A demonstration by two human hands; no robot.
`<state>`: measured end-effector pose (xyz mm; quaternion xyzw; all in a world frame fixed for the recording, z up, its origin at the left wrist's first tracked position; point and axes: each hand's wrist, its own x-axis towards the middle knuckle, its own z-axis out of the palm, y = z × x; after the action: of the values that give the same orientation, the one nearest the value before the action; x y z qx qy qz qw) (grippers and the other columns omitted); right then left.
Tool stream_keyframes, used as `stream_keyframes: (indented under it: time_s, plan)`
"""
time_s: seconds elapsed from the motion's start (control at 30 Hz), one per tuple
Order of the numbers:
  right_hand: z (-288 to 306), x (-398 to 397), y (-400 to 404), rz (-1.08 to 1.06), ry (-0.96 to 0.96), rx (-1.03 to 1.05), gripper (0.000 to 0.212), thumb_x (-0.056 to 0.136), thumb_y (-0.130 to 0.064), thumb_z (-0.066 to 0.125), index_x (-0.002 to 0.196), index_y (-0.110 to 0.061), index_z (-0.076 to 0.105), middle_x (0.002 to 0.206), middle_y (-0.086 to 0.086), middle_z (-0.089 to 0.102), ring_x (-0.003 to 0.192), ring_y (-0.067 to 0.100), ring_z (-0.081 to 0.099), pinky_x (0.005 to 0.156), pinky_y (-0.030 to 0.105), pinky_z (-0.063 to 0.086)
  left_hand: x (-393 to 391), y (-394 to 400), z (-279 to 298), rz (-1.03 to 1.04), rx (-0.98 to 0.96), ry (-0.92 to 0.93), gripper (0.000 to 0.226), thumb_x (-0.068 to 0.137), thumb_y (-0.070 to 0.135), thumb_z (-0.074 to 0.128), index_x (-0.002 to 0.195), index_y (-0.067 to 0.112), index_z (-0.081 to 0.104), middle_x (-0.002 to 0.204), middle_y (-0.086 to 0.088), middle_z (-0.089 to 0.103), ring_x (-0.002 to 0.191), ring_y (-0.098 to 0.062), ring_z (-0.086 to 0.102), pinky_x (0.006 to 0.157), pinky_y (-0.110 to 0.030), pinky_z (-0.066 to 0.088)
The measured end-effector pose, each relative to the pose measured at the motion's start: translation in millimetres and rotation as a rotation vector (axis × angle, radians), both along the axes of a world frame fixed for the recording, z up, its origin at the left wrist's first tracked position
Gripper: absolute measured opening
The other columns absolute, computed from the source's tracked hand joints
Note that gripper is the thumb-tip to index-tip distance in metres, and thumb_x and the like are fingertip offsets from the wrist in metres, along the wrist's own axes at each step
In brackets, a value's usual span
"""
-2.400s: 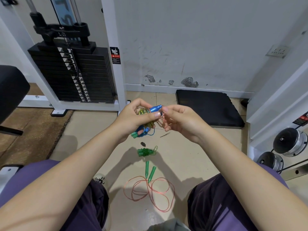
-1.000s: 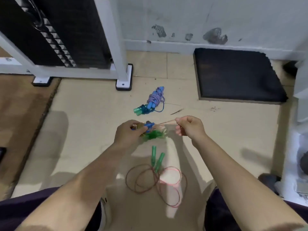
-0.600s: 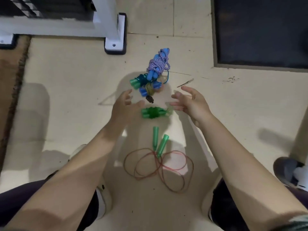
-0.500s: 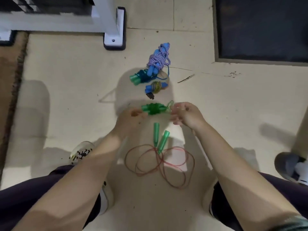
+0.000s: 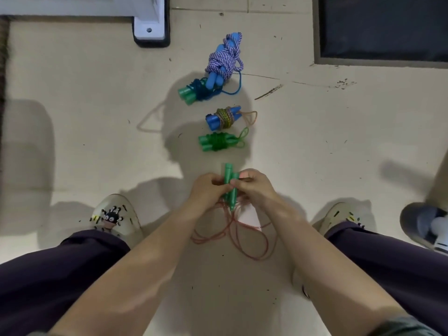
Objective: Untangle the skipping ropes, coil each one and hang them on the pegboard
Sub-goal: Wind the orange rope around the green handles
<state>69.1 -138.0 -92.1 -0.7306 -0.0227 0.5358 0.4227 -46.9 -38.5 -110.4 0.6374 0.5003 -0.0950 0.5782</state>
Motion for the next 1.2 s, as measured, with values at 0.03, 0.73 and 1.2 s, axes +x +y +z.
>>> stream_keyframes:
  time_s: [0.03,0.73,1.2]
  plan:
    - [3,2,0,-0.001,0.008,0.025,0.024,0.086,-0.004,0.071,0.072,-0.008,0.053,0.077,0.021,0.060,0.064,0.029,0.060,0.056,0.033,0.051,0,0,2,0.047,-0.070,-0.047,0.012,0.079,0.019,0.082,0.084,0.016,0.072,0.086,-0.009,0.073,0.068,-0.007,0.064,0.064,-0.018,0.049]
    - [367,19,4,0.120,-0.314,0.573,0.019,0.089,-0.022,0.070,0.101,-0.009,0.064,0.063,-0.003,0.055,0.045,0.011,0.037,0.045,0.021,0.021,7,19,372,-0.445,0.101,-0.542,0.021,0.100,0.036,0.058,0.094,0.017,0.065,0.061,-0.002,0.054,0.051,-0.020,0.039,0.047,-0.025,0.033]
    - [469,20,-47,0.303,-0.521,0.634,0.024,0.079,-0.036,0.078,0.086,-0.016,0.068,0.084,0.008,0.070,0.068,0.026,0.065,0.060,0.032,0.050,-59,21,476,-0.322,0.365,-0.637,0.025,0.092,0.041,0.064,0.074,0.027,0.072,0.053,0.010,0.049,0.049,-0.007,0.040,0.049,-0.020,0.035]
